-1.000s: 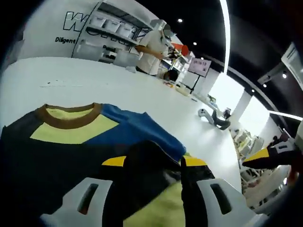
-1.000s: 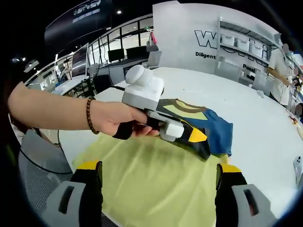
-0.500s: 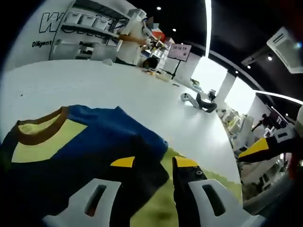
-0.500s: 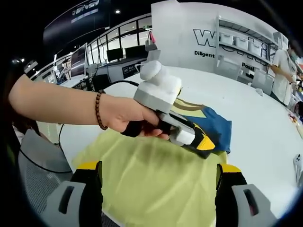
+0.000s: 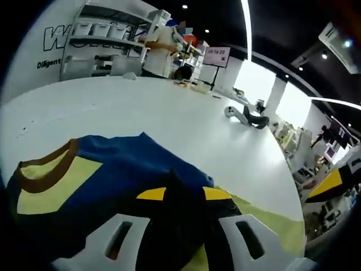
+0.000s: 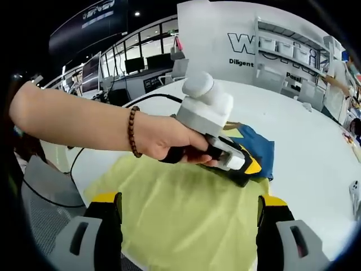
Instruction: Fold the garment on the visible template until the final outline fits inside the template.
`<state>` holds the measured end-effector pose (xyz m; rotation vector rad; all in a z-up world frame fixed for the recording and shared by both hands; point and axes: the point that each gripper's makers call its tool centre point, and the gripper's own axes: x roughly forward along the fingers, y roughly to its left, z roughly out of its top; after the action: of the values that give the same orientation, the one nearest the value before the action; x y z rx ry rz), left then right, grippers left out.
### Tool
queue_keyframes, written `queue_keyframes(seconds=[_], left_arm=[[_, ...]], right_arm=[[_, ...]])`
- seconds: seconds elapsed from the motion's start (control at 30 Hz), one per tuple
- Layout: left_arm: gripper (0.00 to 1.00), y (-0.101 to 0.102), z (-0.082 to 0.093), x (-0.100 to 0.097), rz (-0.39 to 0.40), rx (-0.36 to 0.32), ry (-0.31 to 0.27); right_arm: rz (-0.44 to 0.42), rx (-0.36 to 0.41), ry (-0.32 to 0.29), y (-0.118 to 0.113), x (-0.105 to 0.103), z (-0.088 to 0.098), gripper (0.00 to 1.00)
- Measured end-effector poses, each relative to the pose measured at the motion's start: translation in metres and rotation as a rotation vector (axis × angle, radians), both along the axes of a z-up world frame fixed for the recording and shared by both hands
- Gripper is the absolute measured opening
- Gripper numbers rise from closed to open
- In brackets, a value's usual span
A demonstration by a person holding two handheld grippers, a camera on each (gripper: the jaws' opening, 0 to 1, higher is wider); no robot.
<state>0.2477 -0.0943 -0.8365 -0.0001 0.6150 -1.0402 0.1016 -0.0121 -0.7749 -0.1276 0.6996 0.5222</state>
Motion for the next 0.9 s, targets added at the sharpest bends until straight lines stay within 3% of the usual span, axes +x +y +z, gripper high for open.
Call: queue_keyframes(seconds=[0.1, 0.4, 0.57, 0.7, 0.9], left_arm=[[0.14, 0.0, -0.006, 0.001, -0.006, 0.045, -0.021], [0.07, 0.002, -0.009, 0.007, 0.016, 0.071, -0.039], [0.06, 0.001, -0.011, 0.008, -0.023, 0.152, -0.14], [0.0, 0.004, -0.01, 0.012, 0.005, 0.152, -0.159], [0.0, 0.007, -0.008, 0.016, 0.042, 0.117, -0.161]], right_arm=[[-0.002, 0.001, 0.002, -0.001, 0.0, 0.0, 0.99], [-0.003, 0.002, 0.001, 0.0, 0.0, 0.001, 0.99], [-0.007, -0.003, 0.0, -0.003, 0.0, 0.002, 0.99], [-0.013, -0.004, -0.001, -0.005, -0.001, 0.003, 0.99], [-0.023, -0.006, 0.0, -0.009, -0.002, 0.003, 0.99]])
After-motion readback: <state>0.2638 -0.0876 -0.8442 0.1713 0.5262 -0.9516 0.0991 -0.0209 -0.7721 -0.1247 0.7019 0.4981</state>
